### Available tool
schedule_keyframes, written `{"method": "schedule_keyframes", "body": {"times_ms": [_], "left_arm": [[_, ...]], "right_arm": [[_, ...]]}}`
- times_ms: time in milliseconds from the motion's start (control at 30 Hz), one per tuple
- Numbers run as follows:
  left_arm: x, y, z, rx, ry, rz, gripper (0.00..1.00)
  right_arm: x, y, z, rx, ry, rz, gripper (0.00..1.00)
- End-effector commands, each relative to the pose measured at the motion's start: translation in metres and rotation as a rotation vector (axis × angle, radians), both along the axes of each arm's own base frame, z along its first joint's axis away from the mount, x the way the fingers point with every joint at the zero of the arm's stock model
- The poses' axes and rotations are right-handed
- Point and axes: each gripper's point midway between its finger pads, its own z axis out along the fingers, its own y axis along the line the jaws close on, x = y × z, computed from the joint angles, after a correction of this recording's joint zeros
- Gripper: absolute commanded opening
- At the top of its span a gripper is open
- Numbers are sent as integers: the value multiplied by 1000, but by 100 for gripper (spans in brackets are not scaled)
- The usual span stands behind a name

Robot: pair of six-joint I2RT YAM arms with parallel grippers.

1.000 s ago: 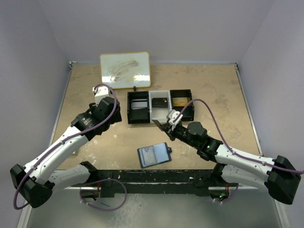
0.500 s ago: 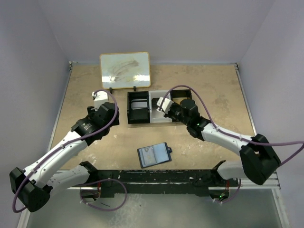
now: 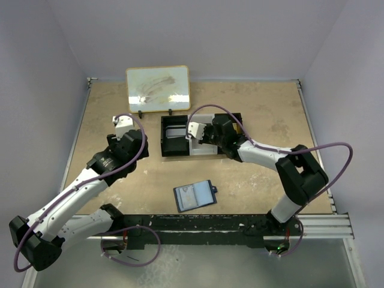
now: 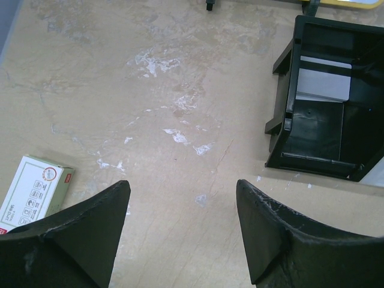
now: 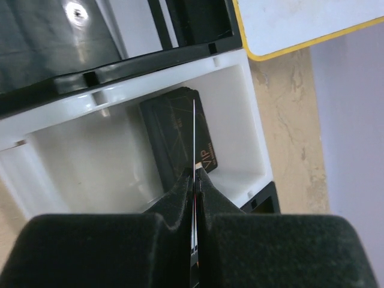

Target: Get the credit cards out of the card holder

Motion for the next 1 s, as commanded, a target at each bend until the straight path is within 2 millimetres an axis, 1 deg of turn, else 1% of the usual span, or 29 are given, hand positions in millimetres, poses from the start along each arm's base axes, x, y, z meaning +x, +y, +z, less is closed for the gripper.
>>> {"method": "schedule_keyframes", "body": {"times_ms": [0, 100, 200, 300, 400, 433, 500, 800, 900, 967], "left_arm": [[6, 0, 9, 5, -34, 4, 70], [6, 0, 11, 2, -37, 3, 70], [6, 0, 10, 2, -37, 0, 70], [6, 0, 10, 4, -37, 0, 70], [7, -1, 10, 3, -36, -3, 70], [7, -1, 10, 2, -37, -3, 70], [7, -2, 10, 4, -33, -6, 70], [8, -3, 7, 10, -25, -12, 70], [8, -3, 7, 12, -22, -14, 70], [8, -4, 6, 13, -18, -16, 70]], "right_arm": [[33, 2, 24, -63, -111, -17, 0], [43, 3, 15, -101, -109, -21, 0], [52, 9, 4, -133, -92, -3, 0], [61, 8, -6, -176, -94, -17, 0], [68, 5, -7, -191, -128, -38, 1], [69, 6, -6, -193, -136, -39, 4], [71, 5, -7, -201, -141, -39, 12], [68, 3, -23, -235, -139, -16, 15], [66, 2, -25, -236, -134, -8, 21], [66, 2, -29, -244, -127, -8, 21]]}}
